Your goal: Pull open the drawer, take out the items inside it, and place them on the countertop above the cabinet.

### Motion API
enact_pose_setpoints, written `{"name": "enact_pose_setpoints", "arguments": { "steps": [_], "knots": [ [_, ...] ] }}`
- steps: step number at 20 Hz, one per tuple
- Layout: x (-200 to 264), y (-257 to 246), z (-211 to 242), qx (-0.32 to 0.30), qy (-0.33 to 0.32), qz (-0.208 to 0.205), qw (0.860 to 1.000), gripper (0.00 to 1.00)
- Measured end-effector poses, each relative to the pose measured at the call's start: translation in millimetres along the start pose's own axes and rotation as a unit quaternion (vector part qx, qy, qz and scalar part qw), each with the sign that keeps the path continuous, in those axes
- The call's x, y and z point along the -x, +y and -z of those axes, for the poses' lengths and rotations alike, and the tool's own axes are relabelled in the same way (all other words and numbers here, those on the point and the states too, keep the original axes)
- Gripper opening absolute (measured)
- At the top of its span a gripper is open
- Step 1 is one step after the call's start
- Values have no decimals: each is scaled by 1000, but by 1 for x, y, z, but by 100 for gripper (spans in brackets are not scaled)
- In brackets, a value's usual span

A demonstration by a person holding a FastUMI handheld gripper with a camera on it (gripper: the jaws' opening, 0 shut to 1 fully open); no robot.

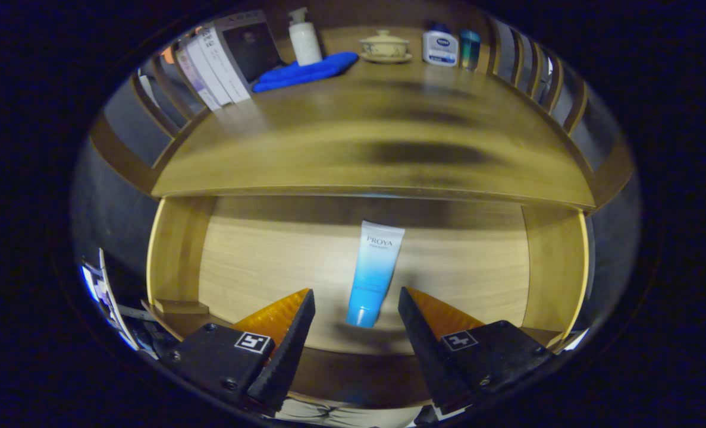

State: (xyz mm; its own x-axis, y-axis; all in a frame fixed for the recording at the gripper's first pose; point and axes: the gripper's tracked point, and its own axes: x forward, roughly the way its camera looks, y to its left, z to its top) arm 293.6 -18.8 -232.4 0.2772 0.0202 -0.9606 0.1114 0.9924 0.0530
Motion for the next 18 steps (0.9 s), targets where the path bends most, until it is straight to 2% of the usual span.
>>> {"name": "enact_pose_setpoints", "arguments": {
  "steps": [3, 7, 11, 12, 14, 18],
  "knots": [
    [-20, -3, 4, -11, 34, 12, 999, 89],
    [-41, -4, 7, -34, 66, 20, 997, 83],
    [-48, -6, 1, -31, 55, 28, 998, 68],
    [-45, -7, -1, -29, 48, 24, 998, 56],
    [-44, -1, 1, -26, 44, -1, 999, 47],
    [-21, 3, 1, -13, 19, -11, 1000, 41]
  ]
}}
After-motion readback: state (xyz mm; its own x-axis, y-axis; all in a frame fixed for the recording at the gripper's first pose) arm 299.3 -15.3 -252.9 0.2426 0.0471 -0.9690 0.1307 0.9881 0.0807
